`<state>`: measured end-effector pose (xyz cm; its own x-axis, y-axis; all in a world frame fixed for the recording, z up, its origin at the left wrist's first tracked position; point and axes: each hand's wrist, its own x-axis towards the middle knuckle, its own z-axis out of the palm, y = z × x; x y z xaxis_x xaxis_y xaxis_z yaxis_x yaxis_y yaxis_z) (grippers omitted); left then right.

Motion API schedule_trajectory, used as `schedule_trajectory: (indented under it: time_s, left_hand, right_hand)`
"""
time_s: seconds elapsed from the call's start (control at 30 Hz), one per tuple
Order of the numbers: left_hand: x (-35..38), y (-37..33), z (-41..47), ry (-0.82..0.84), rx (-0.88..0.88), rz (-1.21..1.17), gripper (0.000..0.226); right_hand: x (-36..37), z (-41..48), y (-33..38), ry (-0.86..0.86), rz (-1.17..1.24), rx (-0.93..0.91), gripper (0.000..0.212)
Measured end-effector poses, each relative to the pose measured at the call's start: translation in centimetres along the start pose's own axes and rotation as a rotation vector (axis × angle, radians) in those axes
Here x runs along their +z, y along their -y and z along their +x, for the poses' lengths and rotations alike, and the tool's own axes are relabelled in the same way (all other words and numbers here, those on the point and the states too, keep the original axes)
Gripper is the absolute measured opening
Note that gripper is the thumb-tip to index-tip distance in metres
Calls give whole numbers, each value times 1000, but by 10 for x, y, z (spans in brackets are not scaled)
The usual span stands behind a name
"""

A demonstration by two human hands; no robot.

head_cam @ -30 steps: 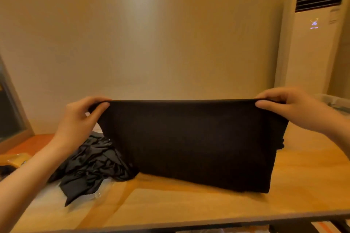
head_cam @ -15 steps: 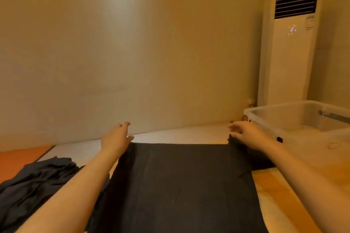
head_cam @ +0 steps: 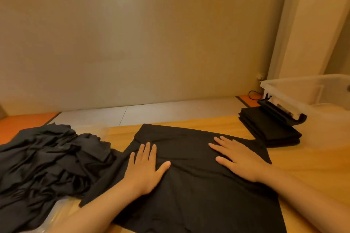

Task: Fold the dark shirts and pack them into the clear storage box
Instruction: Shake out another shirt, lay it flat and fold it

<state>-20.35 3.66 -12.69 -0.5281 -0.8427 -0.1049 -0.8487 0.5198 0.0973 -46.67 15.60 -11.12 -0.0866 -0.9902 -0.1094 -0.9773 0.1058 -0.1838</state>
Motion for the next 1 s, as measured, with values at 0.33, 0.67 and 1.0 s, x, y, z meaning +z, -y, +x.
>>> schedule_trajectory:
  time_s: [0.33,0.67,1.0]
  left_hand:
    - [-25,-6,33,-245,205,178,90]
    - [8,-26,-3,-4,208,-36,77]
    - [4,-24,25,-142,373,-64,63]
  right_hand:
    - [-9,-49,57,-43,-130,172,102]
    - [22,-9,41,-35,-35,73,67]
    - [33,-24,60,-43,-50,341,59]
